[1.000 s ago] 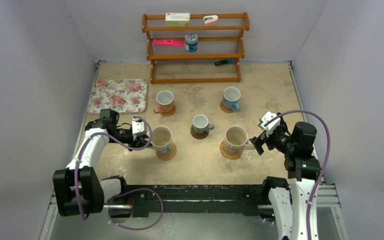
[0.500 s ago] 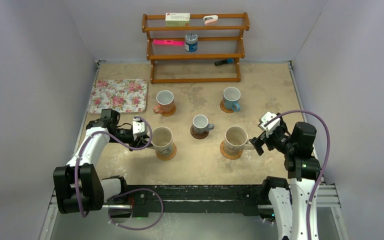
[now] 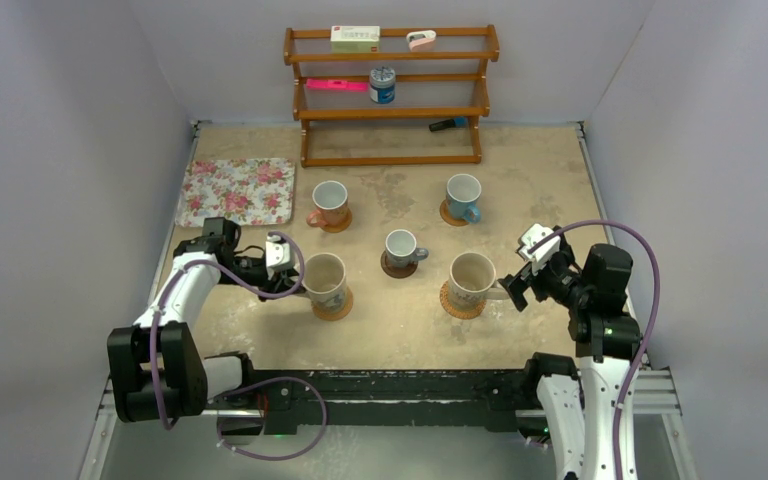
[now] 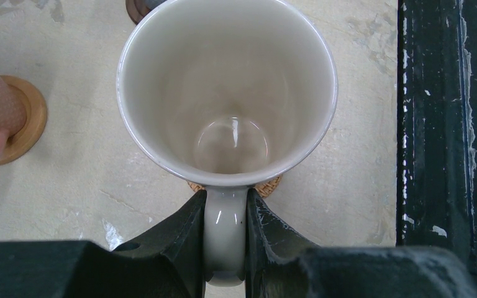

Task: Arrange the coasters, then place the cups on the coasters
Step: Place the cup on the coaster.

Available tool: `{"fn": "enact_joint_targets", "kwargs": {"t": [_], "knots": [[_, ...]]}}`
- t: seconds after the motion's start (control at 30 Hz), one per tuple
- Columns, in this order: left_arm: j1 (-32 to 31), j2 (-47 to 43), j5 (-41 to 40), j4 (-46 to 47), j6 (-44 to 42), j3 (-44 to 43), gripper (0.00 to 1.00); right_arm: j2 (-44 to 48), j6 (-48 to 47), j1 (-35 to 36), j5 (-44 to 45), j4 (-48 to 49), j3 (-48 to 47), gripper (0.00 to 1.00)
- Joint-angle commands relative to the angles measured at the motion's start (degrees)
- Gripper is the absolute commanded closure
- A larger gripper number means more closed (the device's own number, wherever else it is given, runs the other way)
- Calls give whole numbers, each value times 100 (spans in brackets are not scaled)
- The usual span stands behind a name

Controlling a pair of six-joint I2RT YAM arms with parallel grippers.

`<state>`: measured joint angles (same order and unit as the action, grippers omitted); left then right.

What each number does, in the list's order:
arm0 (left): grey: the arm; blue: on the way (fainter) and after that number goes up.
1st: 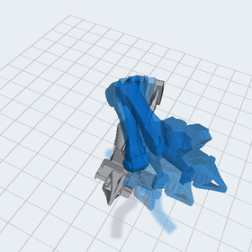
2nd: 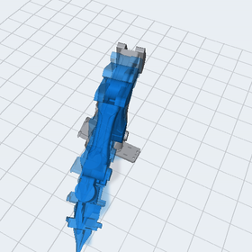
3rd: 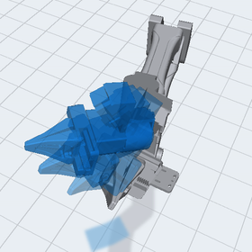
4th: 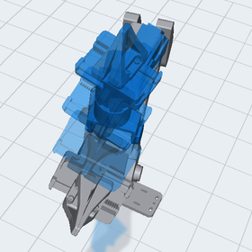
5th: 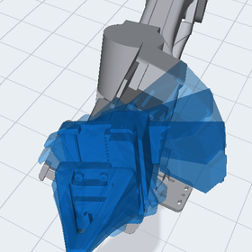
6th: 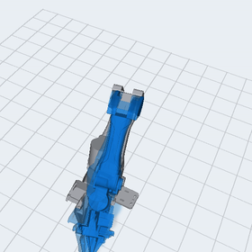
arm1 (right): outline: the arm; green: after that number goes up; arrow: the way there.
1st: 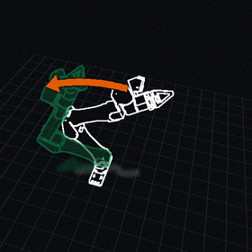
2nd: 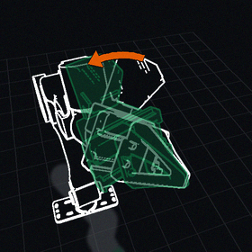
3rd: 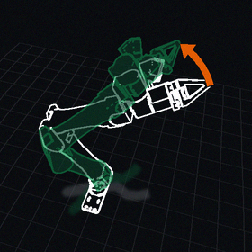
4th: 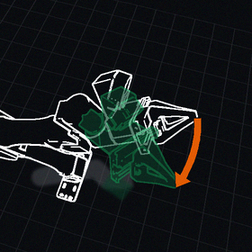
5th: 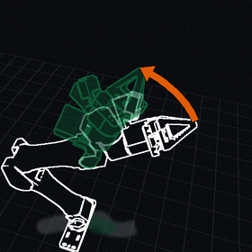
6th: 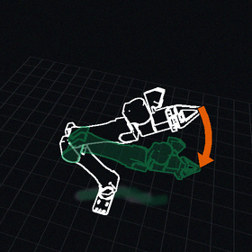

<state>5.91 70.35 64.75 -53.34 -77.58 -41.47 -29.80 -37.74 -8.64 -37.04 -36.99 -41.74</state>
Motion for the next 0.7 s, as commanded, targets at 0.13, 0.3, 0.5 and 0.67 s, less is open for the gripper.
{"fn": "enact_joint_targets", "kwargs": {"t": [0.13,0.3,0.5,0.67], "knots": [[-38,-22,881,92,-214,-96,100,37,-76,11,-140,-8,23,1],[-37,-12,873,7,-323,-98,98,39,-76,11,-139,-10,25,1],[-38,44,846,-60,-405,-113,95,49,-82,8,-142,-10,30,1],[-38,117,846,-214,-542,-162,92,49,-85,8,-141,-12,26,1]]}}
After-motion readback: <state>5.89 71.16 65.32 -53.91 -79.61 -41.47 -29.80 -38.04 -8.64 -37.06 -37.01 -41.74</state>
